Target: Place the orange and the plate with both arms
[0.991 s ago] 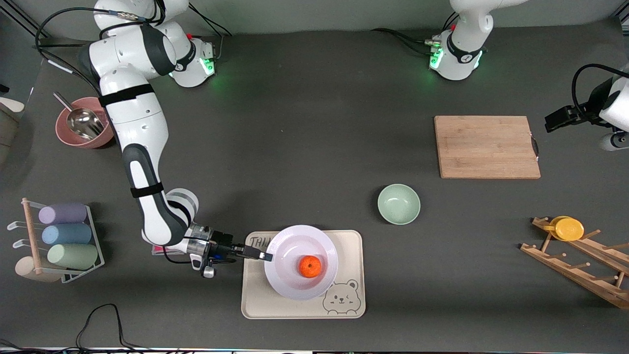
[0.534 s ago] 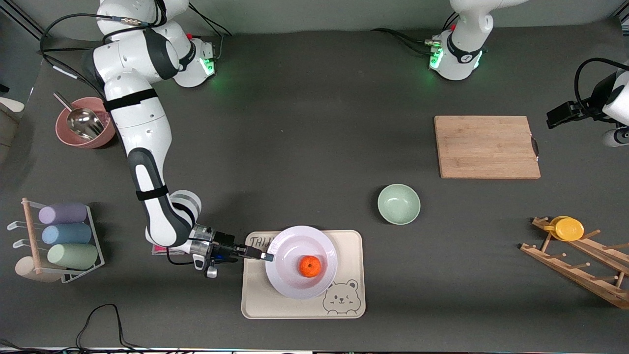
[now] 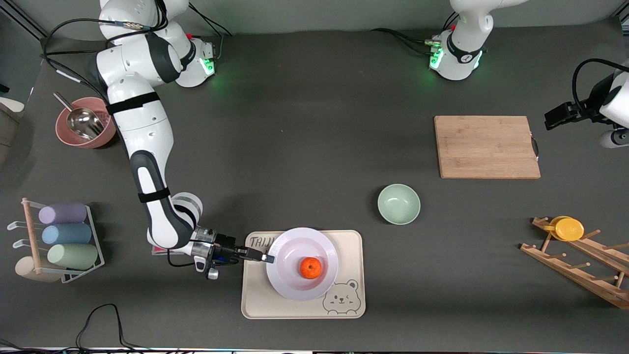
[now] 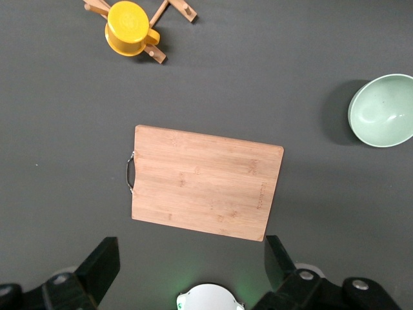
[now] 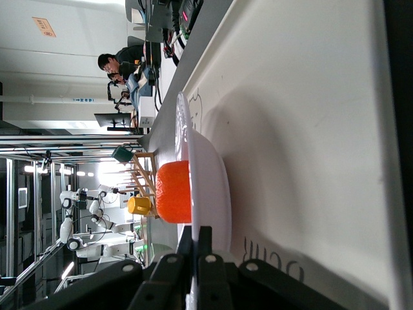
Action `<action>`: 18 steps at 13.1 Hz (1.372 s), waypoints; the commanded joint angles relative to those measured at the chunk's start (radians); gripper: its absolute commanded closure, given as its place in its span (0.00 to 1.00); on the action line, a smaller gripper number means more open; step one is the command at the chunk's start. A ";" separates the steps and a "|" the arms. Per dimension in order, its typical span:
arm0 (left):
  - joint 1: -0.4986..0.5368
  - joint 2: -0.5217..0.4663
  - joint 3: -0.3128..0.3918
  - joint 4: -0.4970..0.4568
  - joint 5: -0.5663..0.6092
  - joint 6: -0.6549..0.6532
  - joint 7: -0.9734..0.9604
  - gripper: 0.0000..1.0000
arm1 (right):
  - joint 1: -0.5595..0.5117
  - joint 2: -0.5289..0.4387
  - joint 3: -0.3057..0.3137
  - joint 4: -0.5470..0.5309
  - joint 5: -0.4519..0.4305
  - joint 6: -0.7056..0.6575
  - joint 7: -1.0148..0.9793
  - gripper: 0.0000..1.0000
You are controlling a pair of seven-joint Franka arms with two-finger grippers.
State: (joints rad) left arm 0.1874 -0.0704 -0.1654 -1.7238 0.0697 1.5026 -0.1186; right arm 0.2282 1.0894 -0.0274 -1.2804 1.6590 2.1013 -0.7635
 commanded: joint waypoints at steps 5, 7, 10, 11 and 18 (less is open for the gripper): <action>0.011 0.006 0.018 0.046 0.002 -0.050 0.001 0.00 | -0.010 -0.005 0.000 0.042 -0.169 0.008 0.119 0.42; 0.009 0.006 0.018 0.046 0.002 -0.051 0.001 0.00 | -0.039 -0.052 0.000 0.041 -0.320 0.006 0.196 0.39; 0.003 0.007 0.015 0.044 0.001 -0.051 -0.007 0.00 | -0.084 -0.146 0.000 0.026 -0.584 -0.018 0.337 0.33; -0.003 0.006 0.010 0.044 0.001 -0.051 -0.013 0.00 | -0.087 -0.182 0.000 0.021 -0.679 -0.052 0.369 0.32; 0.000 0.006 0.010 0.046 0.001 -0.053 0.000 0.00 | -0.095 -0.596 -0.111 -0.052 -1.287 -0.455 0.487 0.00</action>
State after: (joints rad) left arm 0.1903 -0.0649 -0.1567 -1.6959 0.0689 1.4743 -0.1185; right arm 0.1232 0.6657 -0.1359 -1.2294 0.5316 1.7013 -0.3400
